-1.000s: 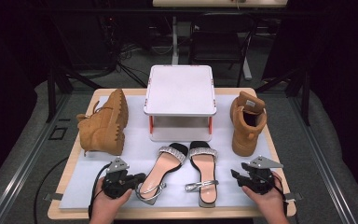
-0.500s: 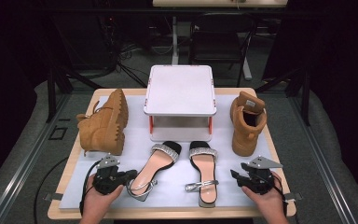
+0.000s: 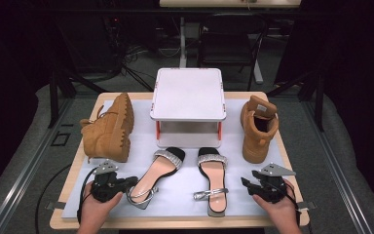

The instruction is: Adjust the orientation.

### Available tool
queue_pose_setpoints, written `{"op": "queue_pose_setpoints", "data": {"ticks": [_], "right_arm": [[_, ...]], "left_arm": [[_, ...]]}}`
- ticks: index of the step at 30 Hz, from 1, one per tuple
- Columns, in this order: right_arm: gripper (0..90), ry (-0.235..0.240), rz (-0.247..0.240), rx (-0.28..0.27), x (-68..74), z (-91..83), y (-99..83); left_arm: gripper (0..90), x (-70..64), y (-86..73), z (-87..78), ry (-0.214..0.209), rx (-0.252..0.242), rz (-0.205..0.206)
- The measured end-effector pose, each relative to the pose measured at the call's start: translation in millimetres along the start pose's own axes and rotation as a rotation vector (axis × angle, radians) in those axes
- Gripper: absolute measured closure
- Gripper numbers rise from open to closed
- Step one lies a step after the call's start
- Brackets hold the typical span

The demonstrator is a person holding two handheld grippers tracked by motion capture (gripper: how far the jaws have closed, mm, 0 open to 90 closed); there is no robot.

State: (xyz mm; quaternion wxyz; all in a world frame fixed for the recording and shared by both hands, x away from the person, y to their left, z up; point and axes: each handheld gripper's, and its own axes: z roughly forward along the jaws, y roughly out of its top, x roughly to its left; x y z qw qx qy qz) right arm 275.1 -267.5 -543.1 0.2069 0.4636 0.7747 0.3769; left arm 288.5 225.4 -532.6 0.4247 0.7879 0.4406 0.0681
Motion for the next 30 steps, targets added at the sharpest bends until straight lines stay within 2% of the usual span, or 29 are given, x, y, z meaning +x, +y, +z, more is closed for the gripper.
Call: {"op": "queue_pose_setpoints", "data": {"ticks": [16,27,30], "right_arm": [[47.5,0.005,0.005,0.0,-0.1,0.5,0.1],[47.6,0.003,0.0,-0.002,0.9,-0.4,0.3],[47.6,0.006,0.0,-0.006,0.9,-1.5,0.2]], "left_arm": [[87.2,3.7,-2.4,0.4,-0.009,-0.017,-0.013],[87.2,4.5,-2.0,-1.5,-0.005,-0.008,-0.008],[87.1,6.9,-2.9,-2.3,-0.01,-0.01,-0.018]]}}
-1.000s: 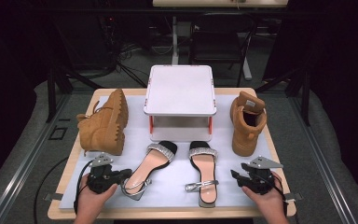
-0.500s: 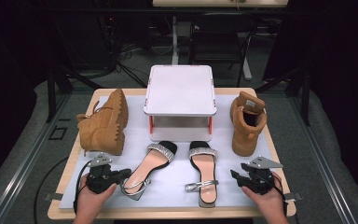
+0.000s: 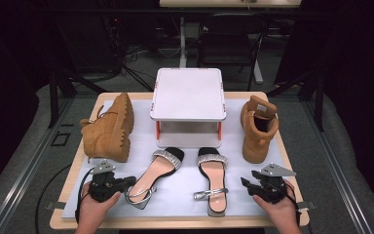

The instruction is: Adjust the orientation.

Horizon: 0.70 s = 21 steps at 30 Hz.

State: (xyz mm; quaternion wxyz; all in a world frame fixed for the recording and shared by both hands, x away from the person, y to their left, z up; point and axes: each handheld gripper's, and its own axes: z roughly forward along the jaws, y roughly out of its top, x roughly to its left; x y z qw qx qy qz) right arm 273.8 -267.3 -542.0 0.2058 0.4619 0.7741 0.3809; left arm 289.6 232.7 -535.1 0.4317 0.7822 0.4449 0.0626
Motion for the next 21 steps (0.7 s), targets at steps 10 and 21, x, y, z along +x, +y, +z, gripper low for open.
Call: {"op": "queue_pose_setpoints", "data": {"ticks": [10,21], "right_arm": [[48.8,0.013,-0.017,-0.018,6.8,-5.5,2.8],[54.5,0.054,-0.023,-0.042,19.1,-17.3,6.6]], "left_arm": [[82.6,6.3,0.6,-3.4,0.004,-0.048,-0.013],[70.2,5.2,1.4,-0.5,0.047,-0.065,0.004]]}}
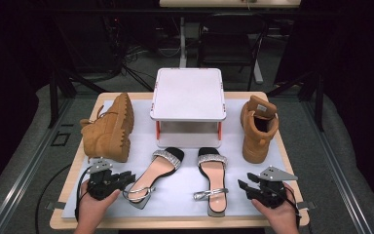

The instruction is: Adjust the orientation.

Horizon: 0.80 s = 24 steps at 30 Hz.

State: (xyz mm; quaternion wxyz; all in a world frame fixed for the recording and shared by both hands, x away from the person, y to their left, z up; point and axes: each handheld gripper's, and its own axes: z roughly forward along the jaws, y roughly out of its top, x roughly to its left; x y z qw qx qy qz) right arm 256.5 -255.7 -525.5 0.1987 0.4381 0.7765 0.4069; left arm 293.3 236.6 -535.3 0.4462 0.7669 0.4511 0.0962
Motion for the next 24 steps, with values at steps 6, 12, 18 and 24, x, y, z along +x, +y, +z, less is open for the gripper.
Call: {"op": "queue_pose_setpoints", "data": {"ticks": [6,12,18,24], "right_arm": [[56.8,0.065,-0.037,-0.027,18.2,-10.8,6.6],[56.1,0.143,-0.056,-0.048,29.9,-10.5,8.6],[56.2,0.167,-0.097,-0.031,38.8,-5.4,8.5],[58.3,0.168,-0.1,-0.018,40.5,2.2,6.7]], "left_arm": [[66.8,-1.5,0.5,1.1,0.024,-0.013,-0.002],[66.7,-1.5,0.8,0.9,0.025,-0.015,0.0],[66.1,-3.0,0.6,1.3,0.022,-0.016,0.001],[65.5,-2.5,0.3,1.2,0.022,-0.011,-0.002]]}}
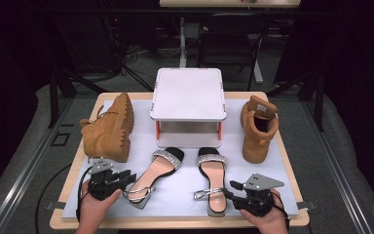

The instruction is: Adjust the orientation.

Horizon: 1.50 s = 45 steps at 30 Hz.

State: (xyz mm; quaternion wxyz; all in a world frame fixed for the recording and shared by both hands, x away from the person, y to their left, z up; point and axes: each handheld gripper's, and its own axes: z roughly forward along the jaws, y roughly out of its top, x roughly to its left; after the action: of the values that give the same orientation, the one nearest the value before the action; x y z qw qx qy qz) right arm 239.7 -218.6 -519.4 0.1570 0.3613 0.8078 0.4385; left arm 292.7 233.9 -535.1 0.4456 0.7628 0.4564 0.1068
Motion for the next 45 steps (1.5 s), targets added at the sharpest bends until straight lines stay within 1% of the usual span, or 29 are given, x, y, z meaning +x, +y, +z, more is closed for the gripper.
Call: {"op": "queue_pose_setpoints", "data": {"ticks": [2,4,6,8,11,15,18,21,24,27,29,33,37,45], "right_arm": [[61.2,0.009,0.006,0.0,-0.6,1.8,-0.3],[62.0,0.021,0.008,0.002,-0.2,3.9,-0.4],[62.4,0.021,0.001,0.006,1.4,7.0,-0.9],[64.0,0.017,-0.012,0.016,2.7,8.8,-0.9],[69.3,0.0,-0.017,0.01,3.7,9.4,-0.2],[78.4,-0.022,-0.004,0.014,-0.2,9.5,-0.5],[81.0,-0.031,-0.013,0.025,-1.3,8.2,-0.6],[81.7,-0.042,-0.027,0.026,0.0,8.3,-0.5],[82.1,-0.055,-0.051,0.028,2.0,8.2,-0.2],[82.3,-0.059,-0.056,0.03,2.1,7.7,-0.1],[82.4,-0.057,-0.054,0.031,1.3,7.3,-0.2],[82.6,-0.074,-0.047,0.032,-2.9,5.6,-0.4],[82.6,-0.101,-0.024,0.028,-10.3,2.4,-1.8],[82.9,-0.128,0.002,0.015,-24.3,1.6,-2.7]], "left_arm": [[65.4,0.8,-0.1,-0.1,-0.002,0.0,-0.003],[65.3,1.1,-0.2,0.2,0.0,-0.002,-0.005],[65.3,1.2,-0.3,0.4,0.0,0.0,-0.004],[65.2,1.2,-0.2,0.4,-0.001,0.004,-0.002],[65.2,1.4,-0.4,0.5,-0.001,0.0,-0.004],[65.2,1.7,-0.5,0.3,0.001,-0.003,-0.009],[65.1,1.7,-0.6,0.3,0.0,-0.003,-0.008],[65.1,2.0,-0.6,0.6,-0.001,-0.005,-0.009],[65.1,2.3,-0.6,0.7,-0.003,-0.004,-0.01],[65.2,2.4,-0.6,0.7,-0.003,-0.004,-0.01],[65.2,2.1,-0.7,0.6,-0.002,-0.006,-0.009],[65.3,2.5,-0.4,-0.4,-0.001,-0.006,-0.01],[65.3,2.7,-0.5,-0.3,0.001,-0.011,-0.012],[65.4,2.8,-0.4,-0.1,0.001,-0.01,-0.01]]}}
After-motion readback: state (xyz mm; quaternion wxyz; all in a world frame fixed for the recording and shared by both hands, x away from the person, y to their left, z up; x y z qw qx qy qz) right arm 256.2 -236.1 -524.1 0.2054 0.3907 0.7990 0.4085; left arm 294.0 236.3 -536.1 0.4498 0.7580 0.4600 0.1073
